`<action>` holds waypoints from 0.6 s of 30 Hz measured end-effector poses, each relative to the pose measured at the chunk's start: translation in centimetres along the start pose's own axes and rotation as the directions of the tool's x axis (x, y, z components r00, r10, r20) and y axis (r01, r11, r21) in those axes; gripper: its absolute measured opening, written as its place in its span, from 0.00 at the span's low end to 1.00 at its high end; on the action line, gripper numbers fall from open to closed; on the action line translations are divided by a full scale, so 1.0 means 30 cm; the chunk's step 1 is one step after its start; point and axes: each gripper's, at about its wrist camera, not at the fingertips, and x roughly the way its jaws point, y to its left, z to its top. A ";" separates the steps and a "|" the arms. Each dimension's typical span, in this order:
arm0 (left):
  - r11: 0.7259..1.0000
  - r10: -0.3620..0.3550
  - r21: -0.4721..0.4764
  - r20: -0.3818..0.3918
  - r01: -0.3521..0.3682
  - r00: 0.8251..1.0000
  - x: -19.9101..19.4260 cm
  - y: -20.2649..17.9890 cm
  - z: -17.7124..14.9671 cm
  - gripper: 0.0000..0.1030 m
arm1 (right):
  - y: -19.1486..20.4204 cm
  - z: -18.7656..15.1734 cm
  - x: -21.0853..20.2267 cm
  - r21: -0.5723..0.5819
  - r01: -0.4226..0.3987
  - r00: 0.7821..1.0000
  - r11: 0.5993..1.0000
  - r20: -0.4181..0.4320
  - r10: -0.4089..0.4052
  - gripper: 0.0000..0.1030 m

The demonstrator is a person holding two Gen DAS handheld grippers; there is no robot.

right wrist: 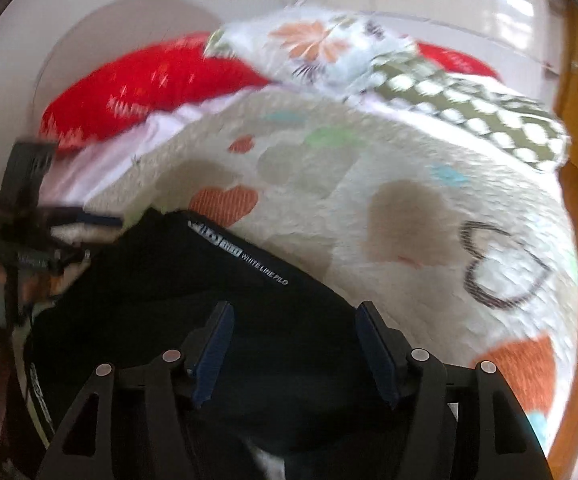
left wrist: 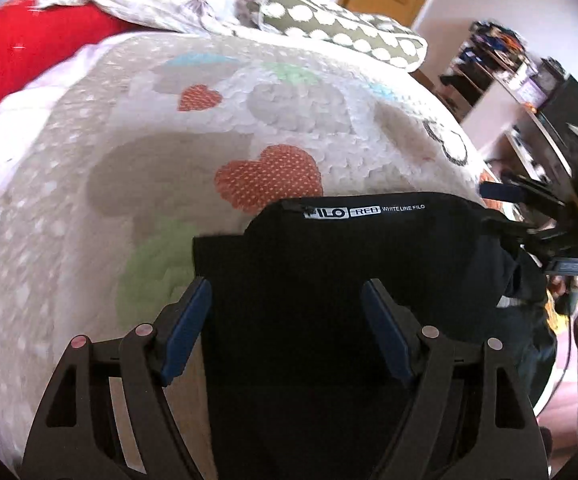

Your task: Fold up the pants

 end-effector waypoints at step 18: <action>0.965 0.113 0.233 0.065 -0.125 0.992 0.102 -0.131 0.017 0.18 | 0.049 -0.003 0.149 -0.153 0.063 0.995 0.986 -0.064 -0.073 0.07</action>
